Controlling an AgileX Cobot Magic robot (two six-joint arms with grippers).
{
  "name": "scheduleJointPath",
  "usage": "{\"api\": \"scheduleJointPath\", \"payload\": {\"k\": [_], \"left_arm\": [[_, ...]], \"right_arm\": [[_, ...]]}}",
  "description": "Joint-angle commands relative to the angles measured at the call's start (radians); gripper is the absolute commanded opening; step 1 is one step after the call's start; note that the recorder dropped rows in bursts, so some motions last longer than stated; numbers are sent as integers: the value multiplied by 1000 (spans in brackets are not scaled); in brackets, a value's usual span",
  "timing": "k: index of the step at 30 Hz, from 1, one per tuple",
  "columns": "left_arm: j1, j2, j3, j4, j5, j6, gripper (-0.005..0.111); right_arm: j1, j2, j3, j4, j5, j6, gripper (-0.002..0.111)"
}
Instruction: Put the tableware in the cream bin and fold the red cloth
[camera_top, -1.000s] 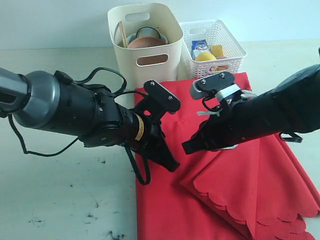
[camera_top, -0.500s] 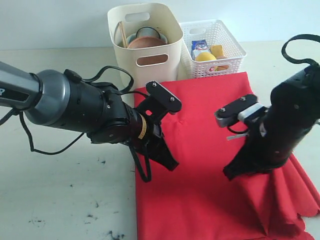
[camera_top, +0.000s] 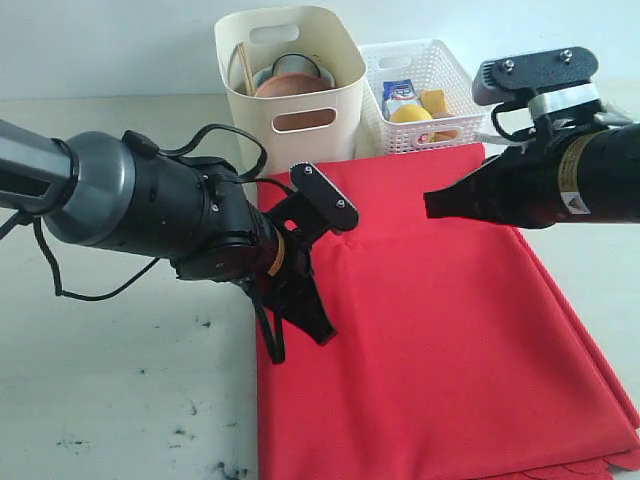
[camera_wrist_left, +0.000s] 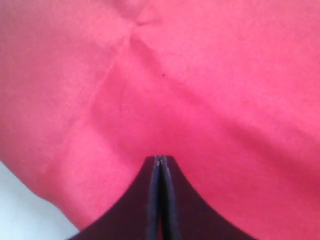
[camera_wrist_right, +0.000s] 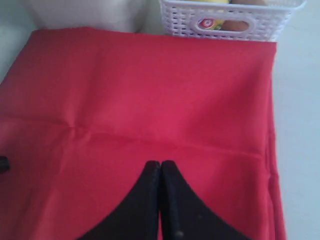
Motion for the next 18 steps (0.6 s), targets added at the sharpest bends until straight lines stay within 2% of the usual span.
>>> {"api": "scheduleJointPath", "payload": {"k": [1, 6, 8, 14, 18], "left_arm": [[2, -71, 12, 0, 60, 5, 1], [2, -130, 12, 44, 133, 3, 1], [4, -146, 12, 61, 163, 1, 1], [102, -195, 30, 64, 164, -25, 1], [167, -221, 52, 66, 145, -33, 1]], "right_arm": [[0, 108, 2, 10, -70, -18, 0], [0, 277, 2, 10, -46, -18, 0], [0, 322, 2, 10, 45, -37, 0], [0, 348, 4, 13, 457, -109, 0], [0, 343, 4, -25, 593, -84, 0]]}}
